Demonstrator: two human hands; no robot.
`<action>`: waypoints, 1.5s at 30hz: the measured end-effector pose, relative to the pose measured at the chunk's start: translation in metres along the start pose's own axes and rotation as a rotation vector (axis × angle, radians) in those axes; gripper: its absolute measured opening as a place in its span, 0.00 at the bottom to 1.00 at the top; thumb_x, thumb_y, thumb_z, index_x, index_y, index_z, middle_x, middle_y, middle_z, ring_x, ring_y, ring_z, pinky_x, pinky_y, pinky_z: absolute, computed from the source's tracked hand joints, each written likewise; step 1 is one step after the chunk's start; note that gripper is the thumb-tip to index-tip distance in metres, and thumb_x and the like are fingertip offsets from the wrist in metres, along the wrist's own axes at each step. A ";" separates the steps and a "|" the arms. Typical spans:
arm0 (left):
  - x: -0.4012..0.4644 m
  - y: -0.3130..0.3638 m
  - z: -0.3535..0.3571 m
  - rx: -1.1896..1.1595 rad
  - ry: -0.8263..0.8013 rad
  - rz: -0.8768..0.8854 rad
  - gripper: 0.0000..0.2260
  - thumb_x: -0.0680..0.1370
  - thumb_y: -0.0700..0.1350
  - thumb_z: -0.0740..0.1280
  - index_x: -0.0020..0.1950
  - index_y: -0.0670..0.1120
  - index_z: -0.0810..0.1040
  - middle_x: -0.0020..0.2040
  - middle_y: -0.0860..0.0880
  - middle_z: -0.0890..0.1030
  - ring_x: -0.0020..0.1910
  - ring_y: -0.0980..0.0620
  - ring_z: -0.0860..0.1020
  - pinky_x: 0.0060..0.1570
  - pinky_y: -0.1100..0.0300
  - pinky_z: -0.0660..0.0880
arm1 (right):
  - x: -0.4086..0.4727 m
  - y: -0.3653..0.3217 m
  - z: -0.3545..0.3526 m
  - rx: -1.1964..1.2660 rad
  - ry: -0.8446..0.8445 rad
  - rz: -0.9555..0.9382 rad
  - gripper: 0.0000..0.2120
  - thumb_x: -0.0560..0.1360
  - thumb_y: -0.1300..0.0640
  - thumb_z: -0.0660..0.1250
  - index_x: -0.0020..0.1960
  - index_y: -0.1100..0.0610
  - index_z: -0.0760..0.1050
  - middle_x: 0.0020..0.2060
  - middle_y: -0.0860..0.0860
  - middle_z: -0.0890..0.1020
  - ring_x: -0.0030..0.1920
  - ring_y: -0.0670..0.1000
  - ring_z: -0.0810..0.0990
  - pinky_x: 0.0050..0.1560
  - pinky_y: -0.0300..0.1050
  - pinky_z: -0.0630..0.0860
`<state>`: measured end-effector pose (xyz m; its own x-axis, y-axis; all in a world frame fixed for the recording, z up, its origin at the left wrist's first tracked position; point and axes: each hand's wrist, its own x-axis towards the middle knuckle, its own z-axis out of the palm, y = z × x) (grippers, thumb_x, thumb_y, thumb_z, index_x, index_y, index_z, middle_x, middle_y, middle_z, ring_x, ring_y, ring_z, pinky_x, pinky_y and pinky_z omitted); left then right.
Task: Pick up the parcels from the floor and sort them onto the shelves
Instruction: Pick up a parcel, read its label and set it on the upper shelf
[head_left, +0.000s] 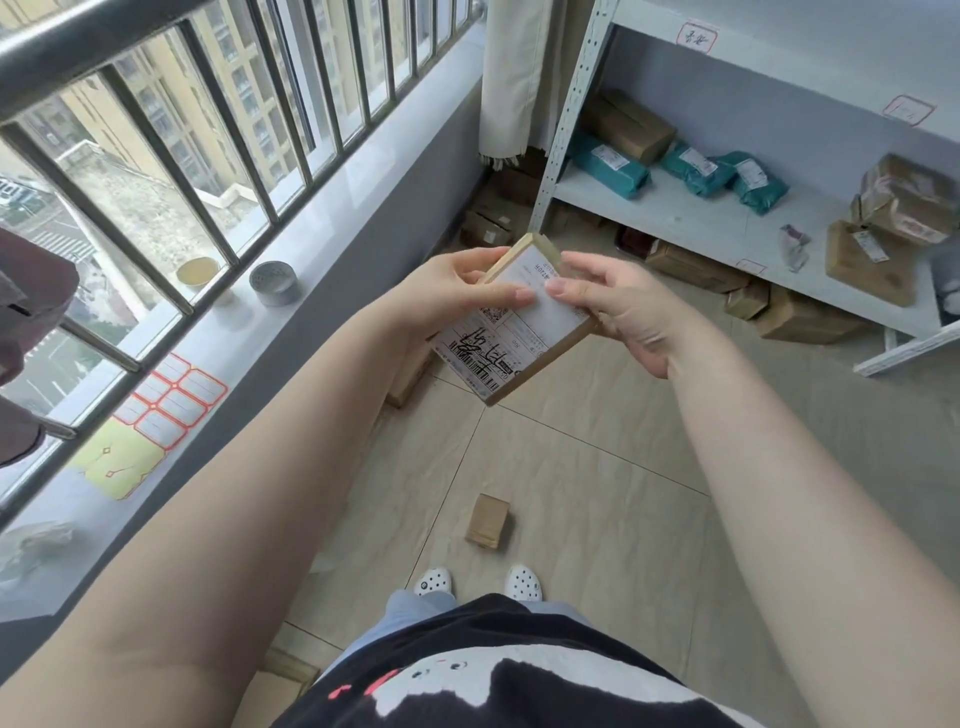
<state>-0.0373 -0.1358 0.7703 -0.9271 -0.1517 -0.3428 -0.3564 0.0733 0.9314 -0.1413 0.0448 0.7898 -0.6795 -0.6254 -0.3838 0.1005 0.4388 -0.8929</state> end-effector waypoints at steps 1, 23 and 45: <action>0.000 0.002 -0.001 0.023 0.008 0.005 0.29 0.70 0.55 0.76 0.70 0.56 0.76 0.53 0.49 0.87 0.51 0.47 0.86 0.50 0.53 0.81 | -0.001 -0.001 0.000 -0.002 0.003 -0.013 0.29 0.70 0.50 0.74 0.69 0.55 0.73 0.60 0.53 0.82 0.59 0.51 0.81 0.60 0.46 0.76; 0.012 0.003 0.040 -0.546 0.433 -0.062 0.33 0.69 0.39 0.78 0.66 0.48 0.60 0.58 0.50 0.79 0.53 0.50 0.82 0.32 0.59 0.81 | -0.003 0.020 0.029 0.364 0.351 0.056 0.47 0.58 0.41 0.75 0.73 0.54 0.65 0.65 0.50 0.78 0.63 0.48 0.77 0.58 0.46 0.71; 0.023 -0.002 0.054 -0.164 0.259 0.151 0.20 0.75 0.45 0.74 0.66 0.45 0.79 0.58 0.49 0.85 0.56 0.51 0.84 0.57 0.52 0.81 | -0.012 0.044 0.013 0.372 0.324 0.063 0.22 0.71 0.40 0.69 0.63 0.46 0.75 0.50 0.45 0.84 0.51 0.47 0.82 0.56 0.45 0.72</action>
<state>-0.0641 -0.0866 0.7545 -0.9003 -0.3978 -0.1769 -0.1747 -0.0420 0.9837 -0.1194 0.0631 0.7520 -0.8488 -0.3460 -0.3998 0.3614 0.1722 -0.9164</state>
